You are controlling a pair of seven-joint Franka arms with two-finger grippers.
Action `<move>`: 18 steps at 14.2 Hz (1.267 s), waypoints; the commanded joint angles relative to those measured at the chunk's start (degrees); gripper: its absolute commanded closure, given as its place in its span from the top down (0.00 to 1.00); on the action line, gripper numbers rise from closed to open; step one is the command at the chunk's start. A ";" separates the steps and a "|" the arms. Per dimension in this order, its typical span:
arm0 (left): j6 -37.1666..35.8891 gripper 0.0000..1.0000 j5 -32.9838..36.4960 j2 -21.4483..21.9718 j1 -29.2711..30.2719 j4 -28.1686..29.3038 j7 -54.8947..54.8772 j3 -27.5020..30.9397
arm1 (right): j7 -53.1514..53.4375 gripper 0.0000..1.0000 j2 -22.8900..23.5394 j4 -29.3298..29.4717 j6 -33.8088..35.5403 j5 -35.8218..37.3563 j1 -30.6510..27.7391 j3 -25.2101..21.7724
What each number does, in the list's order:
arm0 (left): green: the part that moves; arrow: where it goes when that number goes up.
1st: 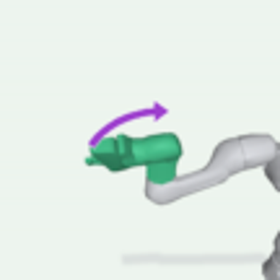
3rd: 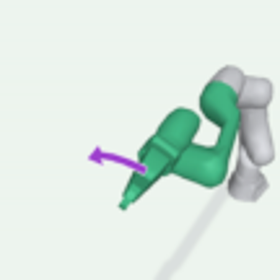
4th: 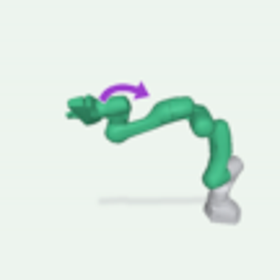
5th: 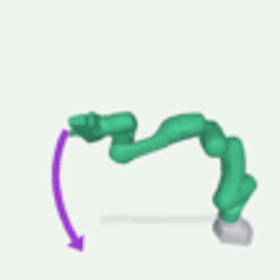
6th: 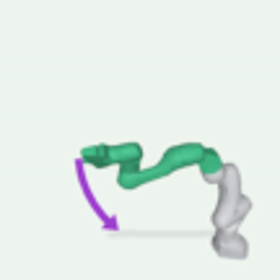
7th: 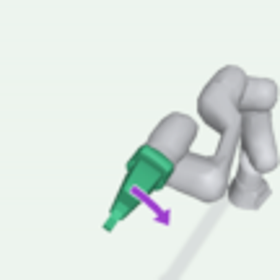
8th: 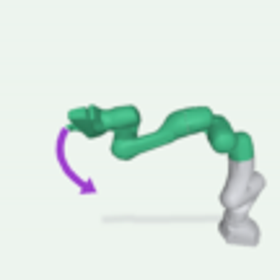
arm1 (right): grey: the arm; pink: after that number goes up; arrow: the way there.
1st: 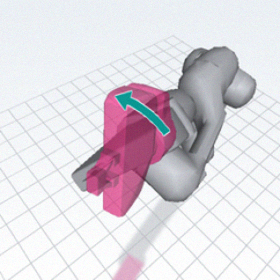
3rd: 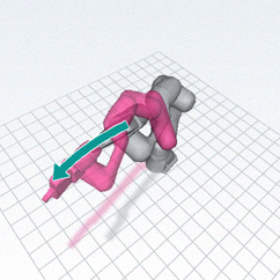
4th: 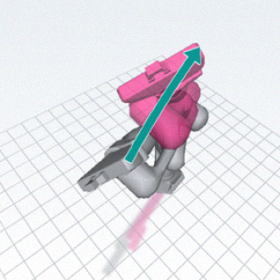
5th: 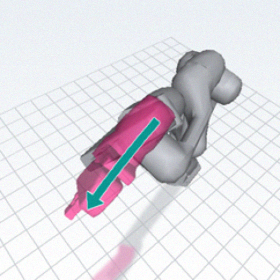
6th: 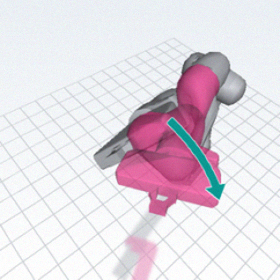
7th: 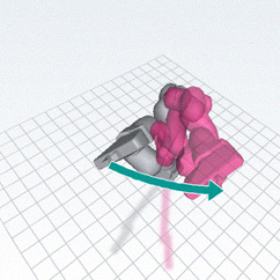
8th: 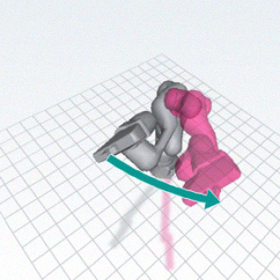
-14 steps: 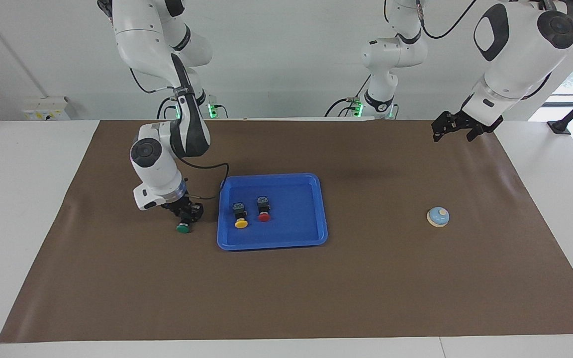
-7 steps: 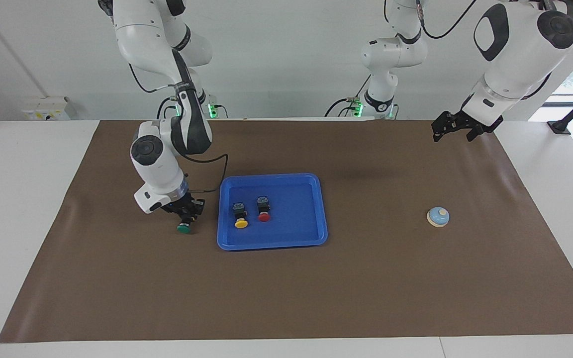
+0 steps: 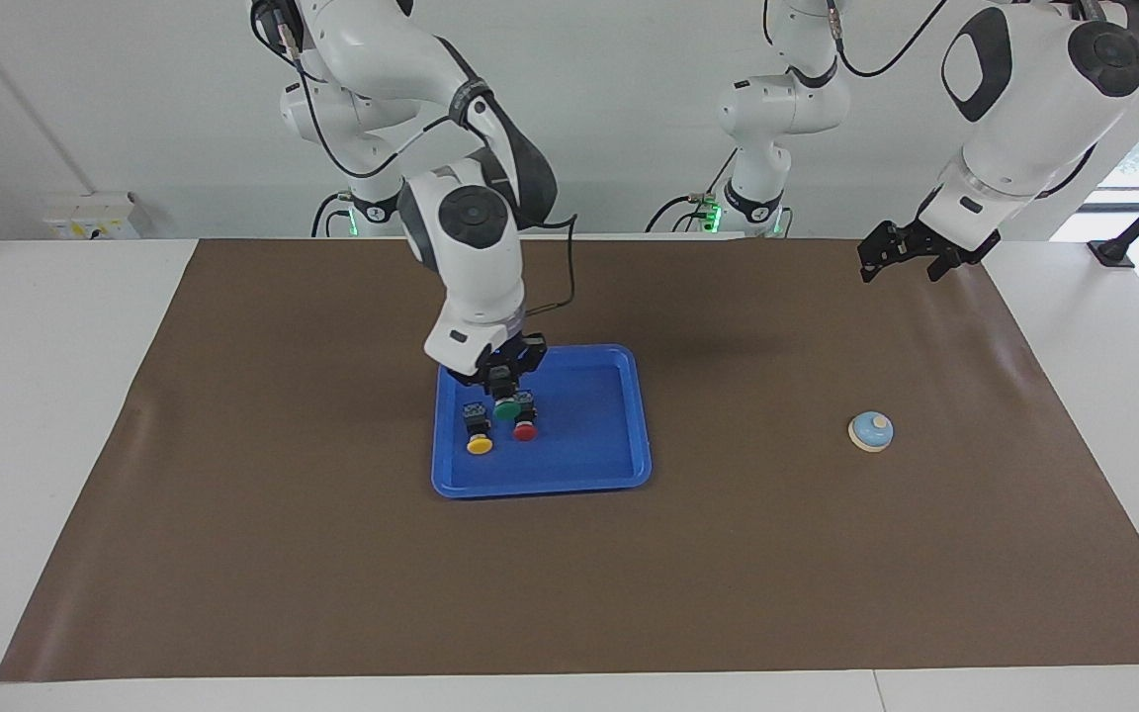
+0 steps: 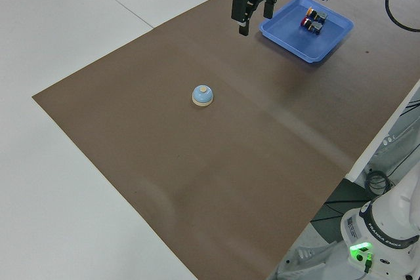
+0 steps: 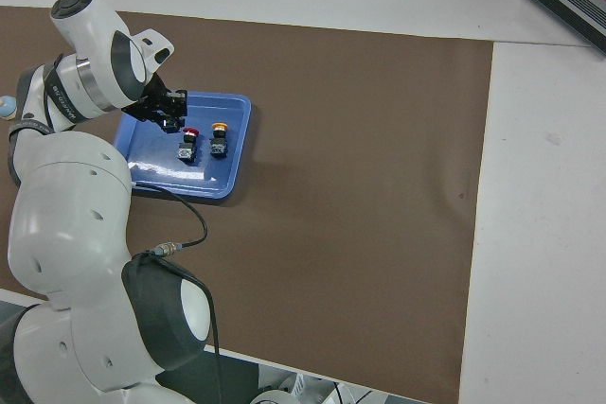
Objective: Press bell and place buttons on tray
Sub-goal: 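Carry the green button into the tray beside the red one and release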
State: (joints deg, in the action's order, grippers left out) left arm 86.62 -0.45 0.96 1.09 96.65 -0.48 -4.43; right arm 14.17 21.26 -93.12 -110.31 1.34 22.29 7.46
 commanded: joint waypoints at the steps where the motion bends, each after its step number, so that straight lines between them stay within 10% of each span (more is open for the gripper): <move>1: -0.31 1.00 0.02 0.44 0.06 -0.24 0.48 0.13 | -0.99 0.00 3.78 1.98 -0.08 -0.55 0.20 -0.08; 18: -0.31 1.00 0.02 0.53 0.06 -0.24 0.48 0.13 | 8.50 0.00 6.78 -4.00 -13.61 -7.58 2.40 -0.08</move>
State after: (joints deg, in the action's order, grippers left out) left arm 86.62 -0.45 0.96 1.09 96.65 -0.48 -4.43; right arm 21.41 28.97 -95.88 -122.86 -4.43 24.64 7.44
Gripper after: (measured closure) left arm 0.000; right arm 0.595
